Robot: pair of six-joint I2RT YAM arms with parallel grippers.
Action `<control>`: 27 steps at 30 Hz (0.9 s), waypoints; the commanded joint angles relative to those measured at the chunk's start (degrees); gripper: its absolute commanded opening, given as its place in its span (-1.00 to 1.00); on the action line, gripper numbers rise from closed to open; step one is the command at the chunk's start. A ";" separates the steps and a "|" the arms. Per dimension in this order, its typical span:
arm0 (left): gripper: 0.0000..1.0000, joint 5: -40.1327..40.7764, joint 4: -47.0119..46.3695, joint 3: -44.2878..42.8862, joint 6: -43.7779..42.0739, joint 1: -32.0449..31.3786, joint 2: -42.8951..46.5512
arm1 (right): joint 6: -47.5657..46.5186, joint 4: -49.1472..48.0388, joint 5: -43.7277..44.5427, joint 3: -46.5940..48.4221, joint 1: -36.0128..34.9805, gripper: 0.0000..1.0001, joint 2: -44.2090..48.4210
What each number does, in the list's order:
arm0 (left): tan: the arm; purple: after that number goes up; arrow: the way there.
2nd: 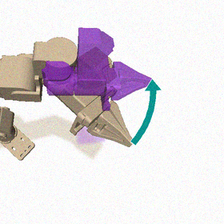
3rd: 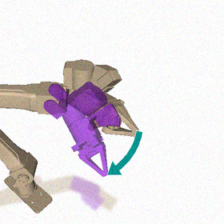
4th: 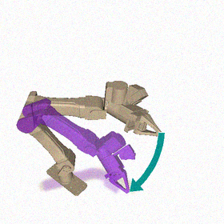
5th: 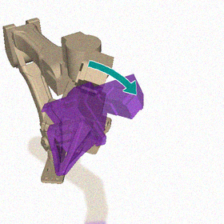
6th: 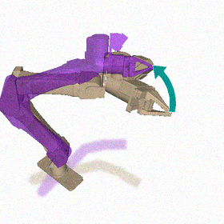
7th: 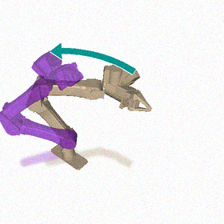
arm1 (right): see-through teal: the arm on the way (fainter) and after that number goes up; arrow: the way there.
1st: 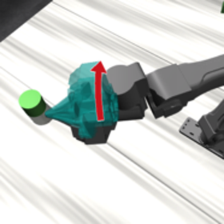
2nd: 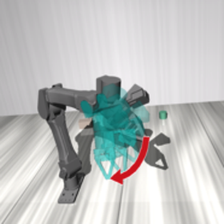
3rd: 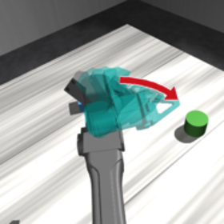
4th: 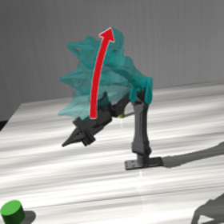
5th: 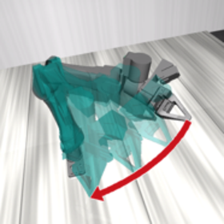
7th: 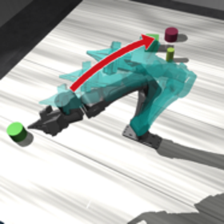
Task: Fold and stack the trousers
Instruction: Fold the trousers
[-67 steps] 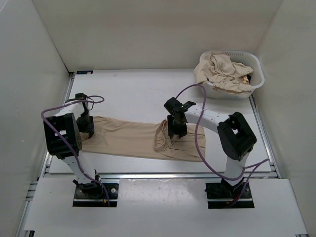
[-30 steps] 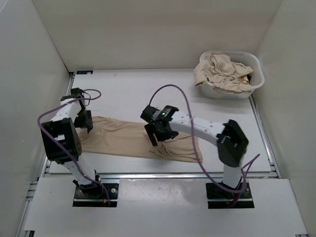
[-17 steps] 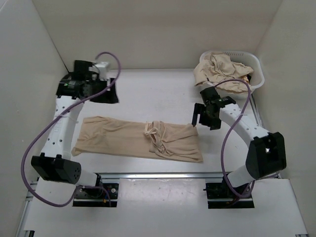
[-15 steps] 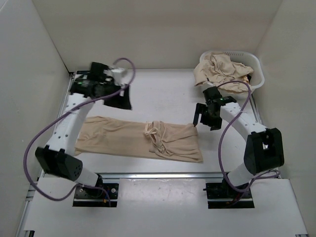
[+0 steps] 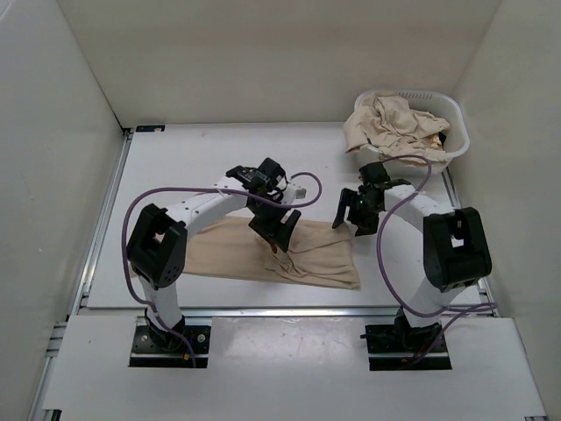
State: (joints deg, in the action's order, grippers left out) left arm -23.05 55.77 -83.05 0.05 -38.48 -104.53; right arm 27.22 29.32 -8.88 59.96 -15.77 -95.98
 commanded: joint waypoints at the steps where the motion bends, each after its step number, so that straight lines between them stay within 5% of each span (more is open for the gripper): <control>1: 0.65 6.86 -4.70 1.65 -0.05 -0.28 -1.02 | 1.51 -3.65 -1.93 -0.29 0.21 0.58 -2.10; 6: 0.22 8.46 -6.11 4.11 -0.05 -0.28 -2.69 | 2.65 -4.80 -2.98 0.24 0.83 0.26 -5.69; 9: -0.05 7.85 -6.72 6.40 -0.05 -0.28 -3.31 | 3.71 -5.32 -2.98 0.24 1.96 -0.29 -6.41; 11: -0.62 7.32 -6.73 6.93 -0.05 -0.28 -3.31 | 4.58 -6.02 -2.98 -0.37 3.28 -0.69 -6.41; 14: -0.72 6.70 -6.73 8.87 -0.05 -0.28 -2.61 | 6.08 -6.65 -2.98 -0.37 5.04 -0.94 -6.41; 24: -0.72 6.70 -1.19 14.75 -0.05 -0.81 4.07 | 5.83 -4.71 -1.84 4.10 7.42 -1.00 -9.30; 26: -0.72 6.70 -1.19 16.07 -0.05 -0.81 4.07 | 5.04 -4.02 -1.84 4.80 7.42 -0.87 -9.92; 27: -0.65 6.09 -1.19 16.07 -0.05 -0.81 4.07 | 4.51 -4.01 -2.62 4.81 7.42 -0.65 -10.45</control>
State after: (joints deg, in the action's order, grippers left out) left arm -15.86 52.99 -68.03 0.21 -38.94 -103.15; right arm 33.41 24.43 -12.60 62.63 -8.80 -104.88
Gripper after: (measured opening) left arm 0.170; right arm 0.139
